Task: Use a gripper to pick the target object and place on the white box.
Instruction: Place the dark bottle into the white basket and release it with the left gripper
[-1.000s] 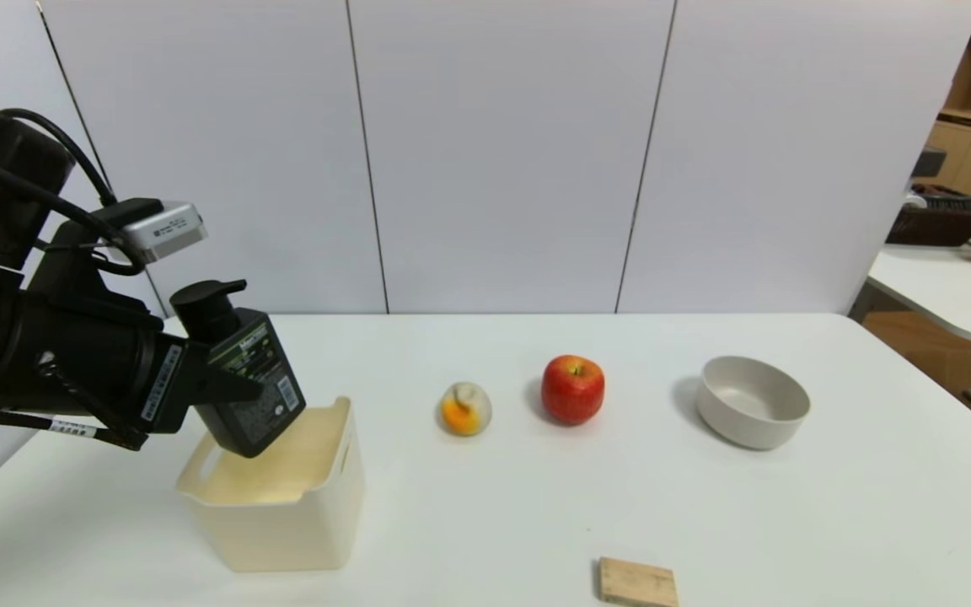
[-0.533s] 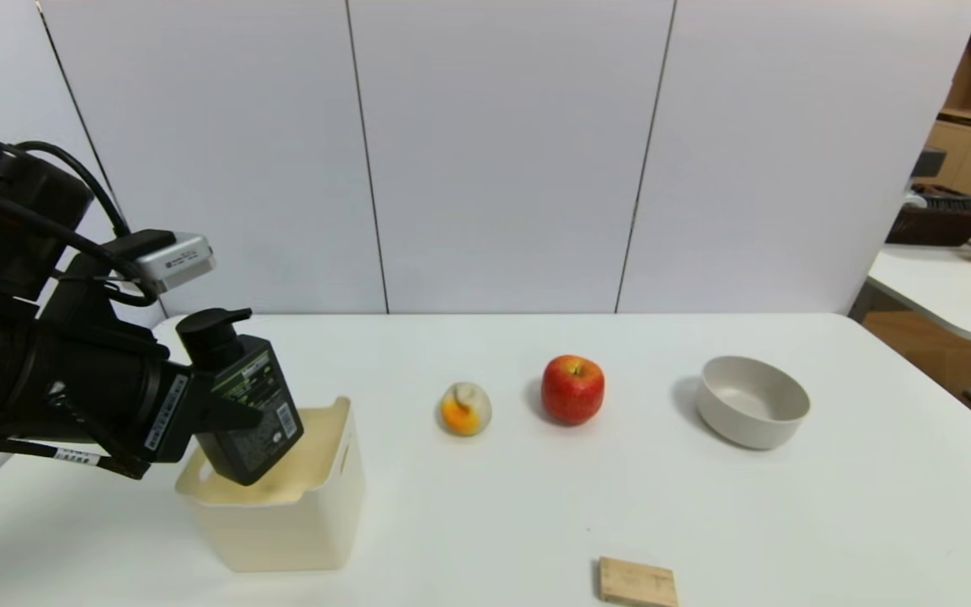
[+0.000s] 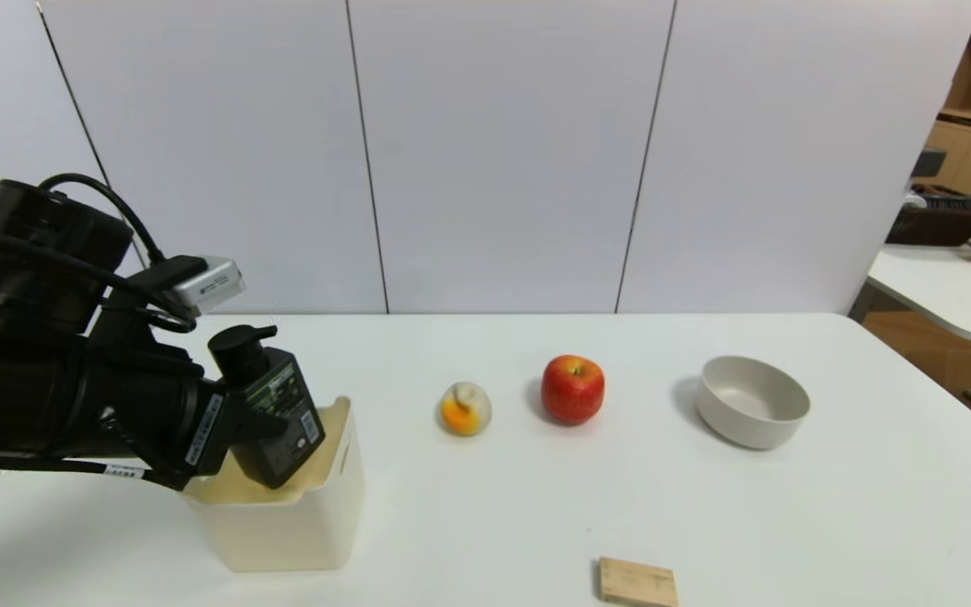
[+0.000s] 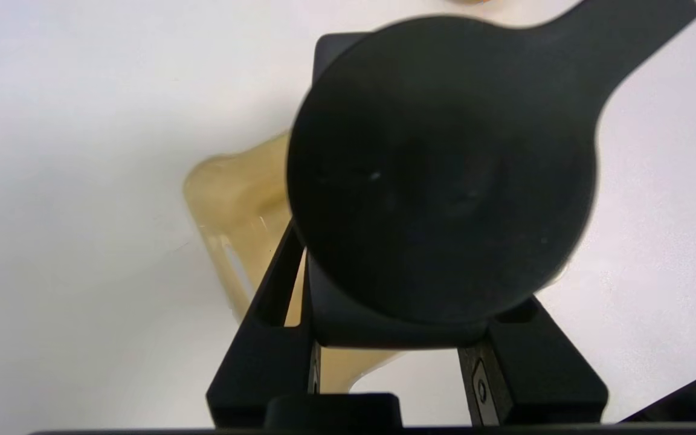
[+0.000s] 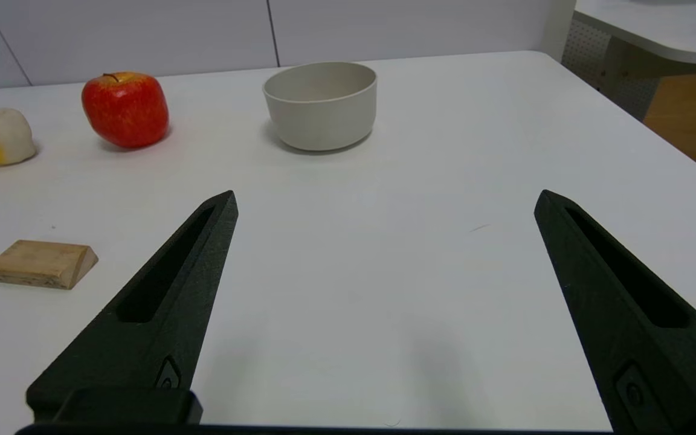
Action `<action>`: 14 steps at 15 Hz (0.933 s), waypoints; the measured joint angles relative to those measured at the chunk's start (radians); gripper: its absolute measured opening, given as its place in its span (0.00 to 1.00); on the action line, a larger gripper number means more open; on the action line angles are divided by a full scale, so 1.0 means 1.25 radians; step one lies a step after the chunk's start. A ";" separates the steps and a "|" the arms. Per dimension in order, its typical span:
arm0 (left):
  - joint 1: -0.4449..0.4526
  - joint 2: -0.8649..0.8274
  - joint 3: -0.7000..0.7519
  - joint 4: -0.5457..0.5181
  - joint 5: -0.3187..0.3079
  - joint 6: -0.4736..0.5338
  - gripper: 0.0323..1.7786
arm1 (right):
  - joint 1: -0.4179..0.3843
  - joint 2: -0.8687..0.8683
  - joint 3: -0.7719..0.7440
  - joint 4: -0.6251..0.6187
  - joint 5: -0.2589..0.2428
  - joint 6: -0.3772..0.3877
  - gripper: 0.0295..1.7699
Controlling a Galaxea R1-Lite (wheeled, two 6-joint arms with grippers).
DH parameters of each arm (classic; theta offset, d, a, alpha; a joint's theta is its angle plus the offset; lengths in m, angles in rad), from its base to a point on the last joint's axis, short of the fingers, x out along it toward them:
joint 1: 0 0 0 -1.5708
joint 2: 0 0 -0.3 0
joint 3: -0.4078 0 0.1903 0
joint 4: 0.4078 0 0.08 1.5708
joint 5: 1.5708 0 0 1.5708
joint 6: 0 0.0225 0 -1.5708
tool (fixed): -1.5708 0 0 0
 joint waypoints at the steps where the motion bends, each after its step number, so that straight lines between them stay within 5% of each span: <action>1: -0.002 0.002 0.007 -0.001 0.000 0.001 0.34 | 0.000 0.000 0.000 0.000 0.000 0.000 0.96; 9: -0.006 0.006 0.044 -0.043 0.001 0.003 0.34 | 0.000 0.000 0.000 0.000 0.001 0.000 0.96; 14: -0.016 0.004 0.056 -0.058 0.001 0.002 0.62 | 0.000 0.000 0.000 0.000 0.000 0.000 0.96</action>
